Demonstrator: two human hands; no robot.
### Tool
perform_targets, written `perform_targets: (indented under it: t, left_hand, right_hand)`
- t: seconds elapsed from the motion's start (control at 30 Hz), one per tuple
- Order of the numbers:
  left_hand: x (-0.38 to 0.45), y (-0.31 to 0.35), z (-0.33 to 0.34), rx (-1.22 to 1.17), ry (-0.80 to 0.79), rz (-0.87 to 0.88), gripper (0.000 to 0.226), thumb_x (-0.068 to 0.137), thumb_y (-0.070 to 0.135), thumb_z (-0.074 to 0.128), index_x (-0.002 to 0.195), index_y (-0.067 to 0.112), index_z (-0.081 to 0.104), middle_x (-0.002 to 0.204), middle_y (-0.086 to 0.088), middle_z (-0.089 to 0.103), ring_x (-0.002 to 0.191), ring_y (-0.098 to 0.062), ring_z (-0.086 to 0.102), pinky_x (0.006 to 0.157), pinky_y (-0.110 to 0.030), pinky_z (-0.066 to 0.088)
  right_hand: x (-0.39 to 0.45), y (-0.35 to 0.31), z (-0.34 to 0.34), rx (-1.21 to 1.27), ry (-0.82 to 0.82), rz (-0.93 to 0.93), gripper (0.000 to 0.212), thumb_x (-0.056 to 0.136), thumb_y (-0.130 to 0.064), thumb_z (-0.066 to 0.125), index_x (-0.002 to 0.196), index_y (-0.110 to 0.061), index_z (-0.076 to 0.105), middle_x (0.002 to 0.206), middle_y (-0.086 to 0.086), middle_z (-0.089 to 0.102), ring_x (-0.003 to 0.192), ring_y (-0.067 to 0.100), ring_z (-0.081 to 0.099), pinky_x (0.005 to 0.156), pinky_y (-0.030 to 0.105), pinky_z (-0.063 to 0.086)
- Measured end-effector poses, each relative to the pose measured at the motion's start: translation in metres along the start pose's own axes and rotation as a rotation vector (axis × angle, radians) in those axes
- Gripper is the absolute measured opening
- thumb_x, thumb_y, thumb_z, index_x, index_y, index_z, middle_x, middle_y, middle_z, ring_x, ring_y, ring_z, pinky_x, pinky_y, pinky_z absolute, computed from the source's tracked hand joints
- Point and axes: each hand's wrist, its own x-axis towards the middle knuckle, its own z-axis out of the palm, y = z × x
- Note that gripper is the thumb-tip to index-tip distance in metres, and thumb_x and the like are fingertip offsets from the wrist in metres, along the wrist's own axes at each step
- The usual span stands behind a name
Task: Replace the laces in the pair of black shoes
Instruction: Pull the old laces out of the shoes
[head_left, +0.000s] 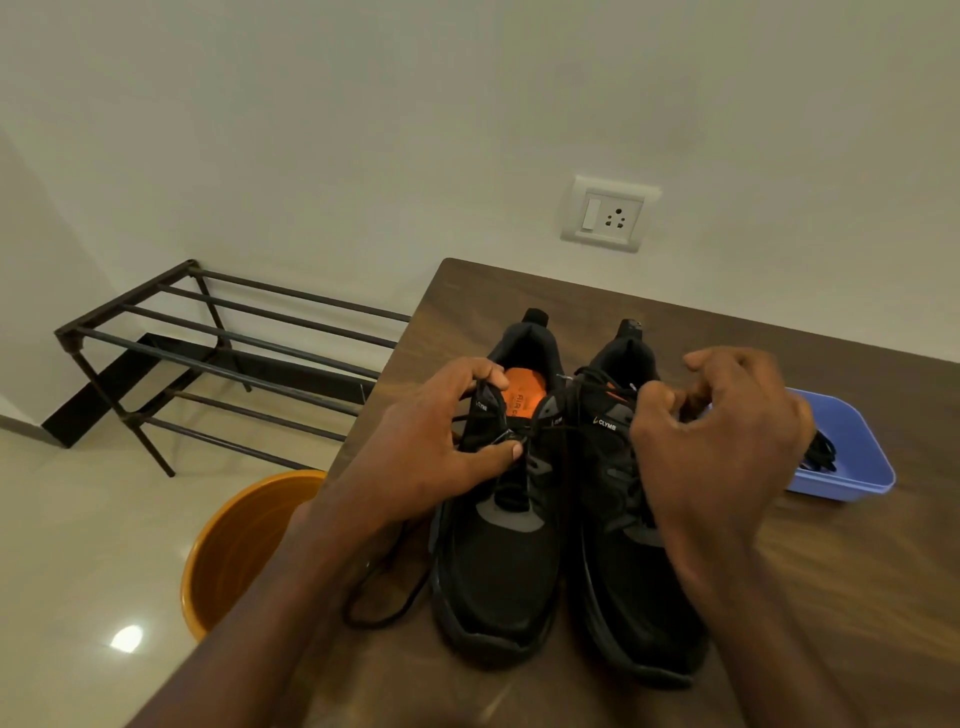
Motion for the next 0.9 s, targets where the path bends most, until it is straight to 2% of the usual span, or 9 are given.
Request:
perform_targets:
  t: [0.1, 0.2, 0.33, 0.47, 0.57, 0.67, 0.77, 0.83, 0.9]
  left_hand:
    - [-0.001, 0.006, 0.003, 0.047, -0.021, 0.057, 0.050, 0.090, 0.044, 0.075, 0.132, 0.048, 0.049, 0.143, 0.027, 0.044, 0.116, 0.015, 0.052, 0.085, -0.002, 0.043]
    - [0.000, 0.009, 0.009, 0.164, 0.009, 0.093, 0.034, 0.094, 0.050, 0.066, 0.127, 0.046, 0.056, 0.153, 0.018, 0.037, 0.121, -0.003, 0.053, 0.090, -0.014, 0.047]
    - [0.002, 0.010, 0.017, 0.273, 0.085, 0.140, 0.025, 0.097, 0.049, 0.061, 0.118, 0.037, 0.068, 0.157, 0.007, 0.038, 0.132, -0.016, 0.047, 0.099, -0.037, 0.048]
    - [0.005, 0.011, 0.027, 0.154, 0.198, 0.101, 0.012, 0.090, 0.033, 0.075, 0.101, 0.029, 0.076, 0.140, 0.009, 0.049, 0.122, -0.015, 0.044, 0.096, -0.035, 0.045]
    - [0.004, 0.015, 0.033, 0.048, 0.226, 0.070, 0.008, 0.088, 0.023, 0.079, 0.096, 0.022, 0.078, 0.131, 0.007, 0.051, 0.118, -0.017, 0.046, 0.094, -0.036, 0.049]
    - [0.004, 0.015, 0.033, -0.025, 0.245, 0.065, 0.007, 0.088, 0.024, 0.077, 0.095, 0.023, 0.078, 0.128, 0.009, 0.050, 0.118, -0.020, 0.052, 0.094, -0.043, 0.055]
    - [0.002, 0.017, 0.032, -0.124, 0.276, 0.031, 0.007, 0.090, 0.023, 0.076, 0.096, 0.022, 0.079, 0.126, 0.011, 0.050, 0.118, -0.012, 0.057, 0.092, -0.035, 0.058]
    - [0.000, 0.023, 0.033, -0.224, 0.319, -0.030, 0.004, 0.093, 0.019, 0.075, 0.095, 0.020, 0.079, 0.121, 0.007, 0.053, 0.112, -0.005, 0.059, 0.088, -0.020, 0.056]
    - [0.001, 0.027, 0.028, -0.371, 0.411, -0.195, 0.008, 0.100, 0.026, 0.066, 0.099, 0.024, 0.074, 0.114, 0.005, 0.061, 0.103, -0.003, 0.064, 0.084, -0.020, 0.058]
  right_hand:
    - [-0.005, -0.004, 0.000, 0.154, -0.043, -0.049, 0.028, 0.080, -0.006, 0.057, 0.058, -0.014, 0.041, 0.052, -0.006, 0.038, 0.047, 0.010, 0.034, 0.055, 0.023, 0.035]
    - [-0.003, -0.008, -0.010, 0.323, -0.115, -0.114, 0.030, 0.080, -0.003, 0.056, 0.055, -0.011, 0.041, 0.048, -0.005, 0.036, 0.044, 0.010, 0.033, 0.049, 0.014, 0.026]
    - [-0.002, -0.005, -0.036, 0.459, -0.365, -0.059, 0.027, 0.087, -0.026, 0.054, 0.065, -0.011, 0.051, 0.055, -0.001, 0.052, 0.051, 0.016, 0.052, 0.049, 0.026, 0.046]
    - [-0.012, -0.009, -0.044, 0.207, -0.613, -0.066, 0.034, 0.095, -0.053, 0.049, 0.076, -0.028, 0.060, 0.069, -0.010, 0.061, 0.063, 0.009, 0.059, 0.060, 0.041, 0.056]
    - [-0.019, -0.022, -0.039, 0.065, -0.661, -0.199, 0.027, 0.092, -0.053, 0.057, 0.107, -0.031, 0.064, 0.109, -0.014, 0.064, 0.100, 0.008, 0.061, 0.090, 0.045, 0.055]
    - [-0.030, -0.029, -0.031, -0.015, -0.860, -0.224, 0.077, 0.086, -0.060, 0.069, 0.153, -0.040, 0.036, 0.162, -0.017, 0.034, 0.151, 0.008, 0.028, 0.124, 0.050, 0.022]
    - [-0.039, -0.028, -0.021, -0.027, -0.977, -0.203, 0.097, 0.082, -0.070, 0.068, 0.160, -0.044, 0.017, 0.170, -0.024, 0.007, 0.157, 0.001, -0.001, 0.125, 0.051, -0.005]
    - [-0.035, -0.024, -0.018, -0.037, -0.988, -0.178, 0.098, 0.079, -0.075, 0.067, 0.159, -0.046, 0.018, 0.169, -0.025, 0.006, 0.155, -0.002, -0.004, 0.124, 0.051, -0.012]
    - [-0.031, -0.023, -0.017, -0.051, -1.024, -0.167, 0.099, 0.077, -0.075, 0.069, 0.158, -0.049, 0.018, 0.169, -0.026, 0.006, 0.148, -0.008, -0.008, 0.122, 0.050, -0.017]
